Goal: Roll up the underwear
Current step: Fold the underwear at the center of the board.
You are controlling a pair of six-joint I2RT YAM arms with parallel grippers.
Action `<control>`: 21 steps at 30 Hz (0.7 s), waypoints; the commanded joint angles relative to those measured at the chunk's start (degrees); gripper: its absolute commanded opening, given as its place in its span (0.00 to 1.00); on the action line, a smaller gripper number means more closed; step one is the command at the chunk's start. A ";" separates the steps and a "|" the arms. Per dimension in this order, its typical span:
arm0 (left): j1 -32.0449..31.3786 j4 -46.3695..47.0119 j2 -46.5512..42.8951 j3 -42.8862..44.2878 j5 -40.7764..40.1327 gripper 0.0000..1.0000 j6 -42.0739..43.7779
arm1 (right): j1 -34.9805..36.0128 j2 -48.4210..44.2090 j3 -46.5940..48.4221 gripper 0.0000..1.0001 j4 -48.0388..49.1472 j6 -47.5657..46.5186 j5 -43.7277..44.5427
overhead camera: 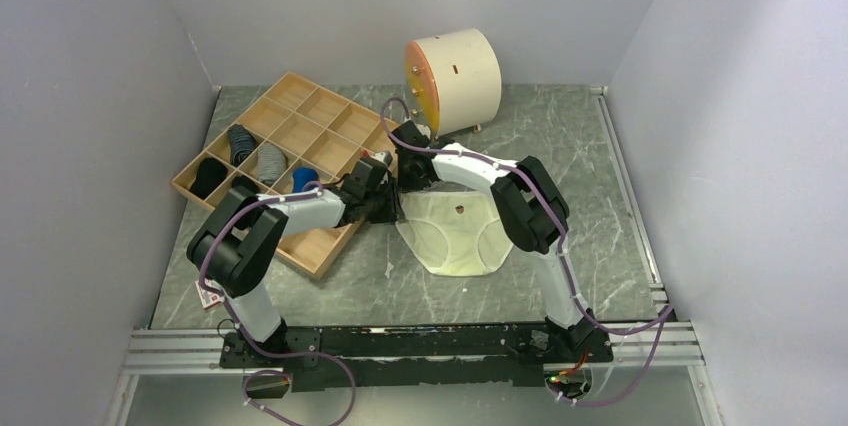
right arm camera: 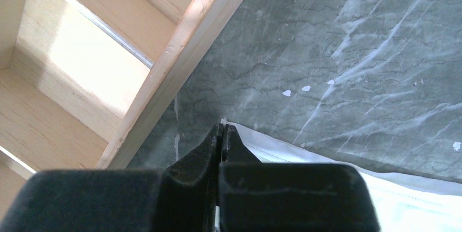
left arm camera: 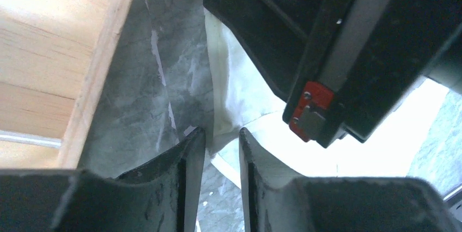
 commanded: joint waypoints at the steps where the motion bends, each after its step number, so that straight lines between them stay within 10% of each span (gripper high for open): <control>1: 0.05 -2.72 0.88 -1.41 -0.27 0.32 -0.30 | -0.04 0.79 1.21 0.00 -0.02 0.50 -1.38; 9: 0.05 -1.56 -0.13 -1.30 0.48 0.06 -0.14 | -1.28 -0.93 -0.17 0.00 1.68 0.82 -5.89; 21: -0.21 -7.40 -6.38 7.14 7.28 0.05 2.81 | -8.20 -12.18 -9.53 0.00 9.78 2.23 -18.23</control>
